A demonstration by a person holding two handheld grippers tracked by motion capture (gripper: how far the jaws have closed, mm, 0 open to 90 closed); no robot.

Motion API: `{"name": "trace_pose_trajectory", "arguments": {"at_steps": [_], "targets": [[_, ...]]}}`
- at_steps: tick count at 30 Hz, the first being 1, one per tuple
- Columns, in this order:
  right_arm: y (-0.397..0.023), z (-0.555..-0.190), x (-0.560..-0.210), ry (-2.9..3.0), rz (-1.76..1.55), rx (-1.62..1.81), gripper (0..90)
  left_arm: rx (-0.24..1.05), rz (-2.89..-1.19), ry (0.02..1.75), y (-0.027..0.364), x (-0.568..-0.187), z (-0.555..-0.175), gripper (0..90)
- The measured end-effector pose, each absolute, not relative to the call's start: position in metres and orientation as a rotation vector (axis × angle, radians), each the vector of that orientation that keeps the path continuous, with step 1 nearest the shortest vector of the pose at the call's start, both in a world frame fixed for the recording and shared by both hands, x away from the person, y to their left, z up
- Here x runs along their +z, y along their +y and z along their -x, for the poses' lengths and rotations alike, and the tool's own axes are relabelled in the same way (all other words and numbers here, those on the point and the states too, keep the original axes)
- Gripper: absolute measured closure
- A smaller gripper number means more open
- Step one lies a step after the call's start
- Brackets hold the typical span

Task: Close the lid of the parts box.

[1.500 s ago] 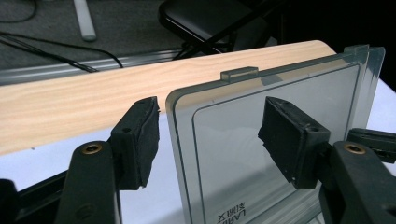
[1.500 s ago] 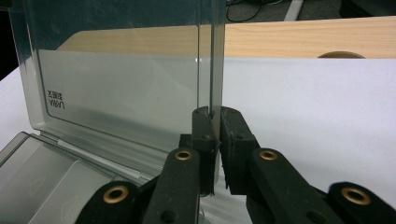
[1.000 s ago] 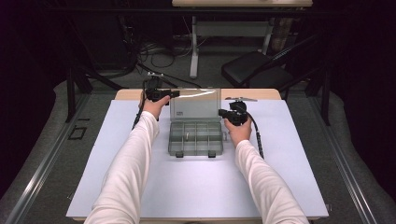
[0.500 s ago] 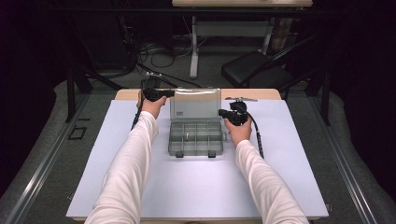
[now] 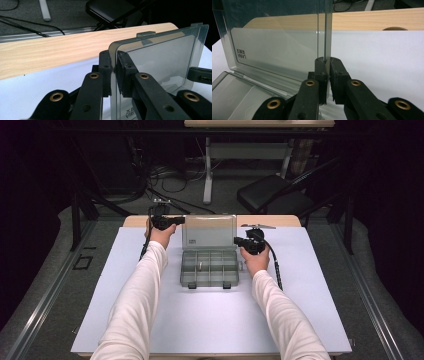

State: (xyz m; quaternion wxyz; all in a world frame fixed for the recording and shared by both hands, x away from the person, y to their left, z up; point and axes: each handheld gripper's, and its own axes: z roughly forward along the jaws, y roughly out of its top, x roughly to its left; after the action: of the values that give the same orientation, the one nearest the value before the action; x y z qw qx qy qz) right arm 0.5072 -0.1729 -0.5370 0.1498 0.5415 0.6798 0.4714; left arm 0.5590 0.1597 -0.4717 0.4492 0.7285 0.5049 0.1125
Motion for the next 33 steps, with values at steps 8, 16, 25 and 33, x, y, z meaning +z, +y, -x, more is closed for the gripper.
{"name": "trace_pose_trajectory", "arguments": {"at_steps": [8, 16, 25, 33], "targets": [[-0.171, -0.506, -0.536, 1.969, -1.510, 1.334, 76.3, 0.292, -1.802, 1.241, 0.160, -0.473, -0.557, 83.5], [-0.173, -0.504, -0.529, 1.962, -1.472, 1.348, 62.3, 0.311, -1.814, 1.225, 0.160, -0.471, -0.555, 83.5], [-0.173, -0.497, -0.515, 1.970, -1.407, 1.343, 61.3, 0.339, -1.820, 1.202, 0.159, -0.471, -0.552, 83.3], [-0.171, -0.494, -0.510, 1.980, -1.399, 1.344, 61.6, 0.358, -1.826, 1.184, 0.158, -0.471, -0.551, 83.2]]}}
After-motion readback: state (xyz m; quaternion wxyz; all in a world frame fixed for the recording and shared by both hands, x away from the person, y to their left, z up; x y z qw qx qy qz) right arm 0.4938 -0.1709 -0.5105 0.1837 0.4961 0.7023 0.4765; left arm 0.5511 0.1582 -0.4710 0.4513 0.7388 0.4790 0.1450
